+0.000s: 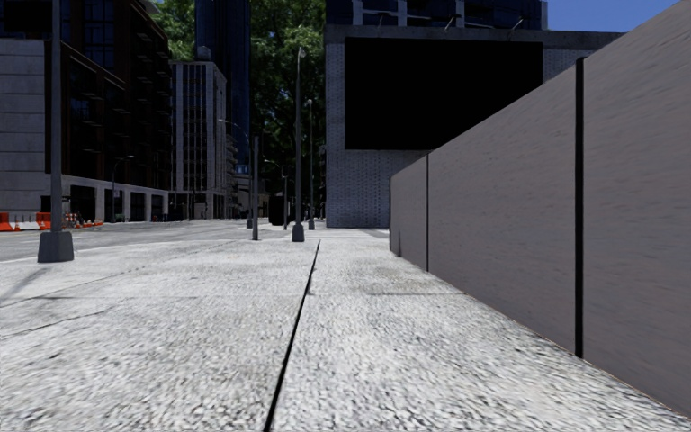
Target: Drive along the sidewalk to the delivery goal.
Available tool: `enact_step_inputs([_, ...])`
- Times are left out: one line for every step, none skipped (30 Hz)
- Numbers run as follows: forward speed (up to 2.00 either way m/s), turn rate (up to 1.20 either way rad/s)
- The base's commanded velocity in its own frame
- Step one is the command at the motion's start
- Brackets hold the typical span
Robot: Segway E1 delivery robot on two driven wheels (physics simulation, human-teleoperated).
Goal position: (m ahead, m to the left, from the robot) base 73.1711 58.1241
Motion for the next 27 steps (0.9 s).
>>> enact_step_inputs([2.00, 0.21])
enact_step_inputs([2.00, 0.21])
enact_step_inputs([2.00, 0.21])
enact_step_inputs([2.00, 0.21])
enact_step_inputs([2.00, 0.21])
enact_step_inputs([2.00, 0.21])
enact_step_inputs([2.00, 0.21])
enact_step_inputs([2.00, 0.21])
enact_step_inputs([2.00, 0.21])
enact_step_inputs([2.00, 0.21])
enact_step_inputs([2.00, 0.20])
enact_step_inputs([2.00, 0.20])
enact_step_inputs([2.00, 0.08])
enact_step_inputs([2.00, 0.00])
enact_step_inputs([2.00, 0.00])
enact_step_inputs([2.00, 0.00])
enact_step_inputs([2.00, 0.00])
enact_step_inputs([2.00, 0.00])
enact_step_inputs([2.00, 0.00])
enact_step_inputs([2.00, 0.00])
enact_step_inputs([2.00, 0.00])
enact_step_inputs([2.00, 0.00])
enact_step_inputs([2.00, 0.00])
enact_step_inputs([2.00, 0.00])
enact_step_inputs([2.00, 0.00])
enact_step_inputs([2.00, 0.00])
enact_step_inputs([2.00, 0.00])
